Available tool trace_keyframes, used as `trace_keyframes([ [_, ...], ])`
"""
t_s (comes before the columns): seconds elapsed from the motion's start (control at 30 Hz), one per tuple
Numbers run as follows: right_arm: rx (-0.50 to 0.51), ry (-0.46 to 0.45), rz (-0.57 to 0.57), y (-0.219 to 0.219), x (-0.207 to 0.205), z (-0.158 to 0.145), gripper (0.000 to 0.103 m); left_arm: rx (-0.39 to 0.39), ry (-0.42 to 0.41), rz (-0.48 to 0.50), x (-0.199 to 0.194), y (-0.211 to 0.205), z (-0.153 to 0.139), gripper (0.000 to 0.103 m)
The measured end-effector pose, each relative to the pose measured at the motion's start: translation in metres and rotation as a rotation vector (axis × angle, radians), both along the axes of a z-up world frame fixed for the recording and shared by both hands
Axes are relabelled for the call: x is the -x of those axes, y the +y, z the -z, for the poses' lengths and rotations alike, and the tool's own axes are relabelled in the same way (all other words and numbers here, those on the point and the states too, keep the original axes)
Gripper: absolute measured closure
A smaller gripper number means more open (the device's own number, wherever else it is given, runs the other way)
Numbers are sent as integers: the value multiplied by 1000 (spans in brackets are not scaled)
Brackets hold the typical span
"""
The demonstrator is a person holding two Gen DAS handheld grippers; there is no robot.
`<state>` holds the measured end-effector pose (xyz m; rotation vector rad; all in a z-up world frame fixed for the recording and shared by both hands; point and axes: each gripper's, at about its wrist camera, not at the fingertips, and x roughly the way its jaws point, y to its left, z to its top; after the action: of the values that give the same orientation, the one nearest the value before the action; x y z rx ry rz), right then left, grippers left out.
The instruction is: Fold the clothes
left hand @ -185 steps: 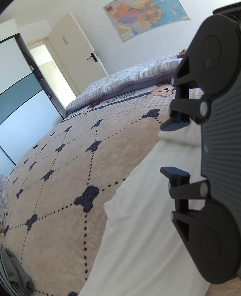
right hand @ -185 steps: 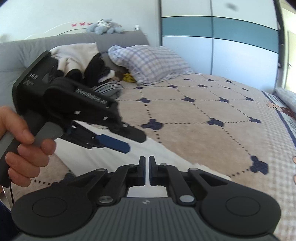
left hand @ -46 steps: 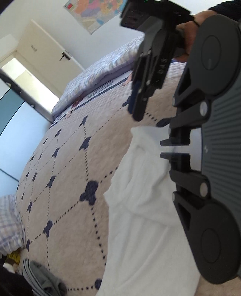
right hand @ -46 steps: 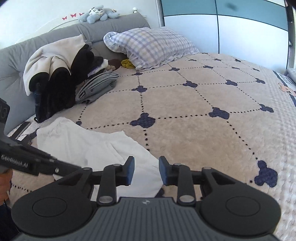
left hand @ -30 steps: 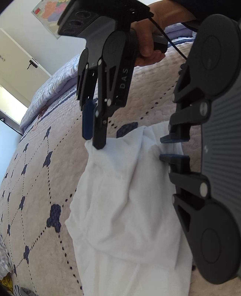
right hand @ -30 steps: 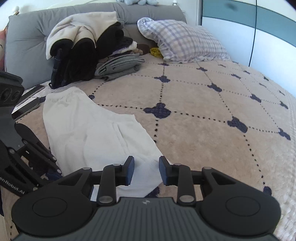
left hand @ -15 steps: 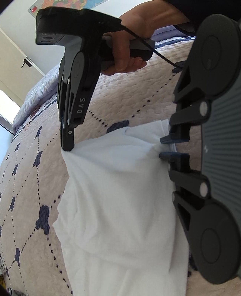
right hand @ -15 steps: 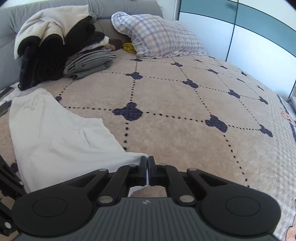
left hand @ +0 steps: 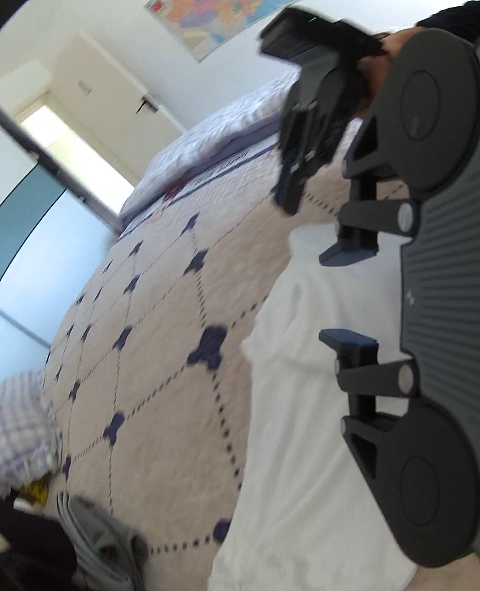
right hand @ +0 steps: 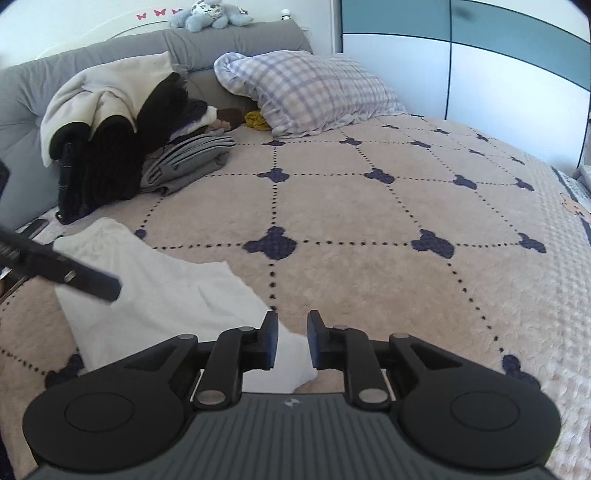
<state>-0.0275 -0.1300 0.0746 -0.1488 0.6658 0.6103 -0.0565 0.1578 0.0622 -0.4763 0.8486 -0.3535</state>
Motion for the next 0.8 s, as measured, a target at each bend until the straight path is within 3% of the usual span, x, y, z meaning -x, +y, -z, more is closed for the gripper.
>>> trace_keyframes([
  [0.13,44,58,-52,23,14,13,76,-16,45,-48,-24,12,14,65],
  [0.4,37,120,-54,28,31,17,73,-2,28,92,-37,-15,28,65],
  [0.43,43,138,-48,28,33,20,72,-18,33,93,-38,-17,31,72],
  [0.47,54,151,-42,28,34,22,72,-36,38,83,-40,-18,34,88],
  [0.5,75,163,-35,28,35,26,72,-43,42,70,-41,-18,35,92],
  [0.57,99,167,-31,30,39,27,72,-32,40,35,-41,-15,34,97],
  [0.8,89,143,-20,32,54,22,70,-54,-32,-73,-23,-6,13,98],
])
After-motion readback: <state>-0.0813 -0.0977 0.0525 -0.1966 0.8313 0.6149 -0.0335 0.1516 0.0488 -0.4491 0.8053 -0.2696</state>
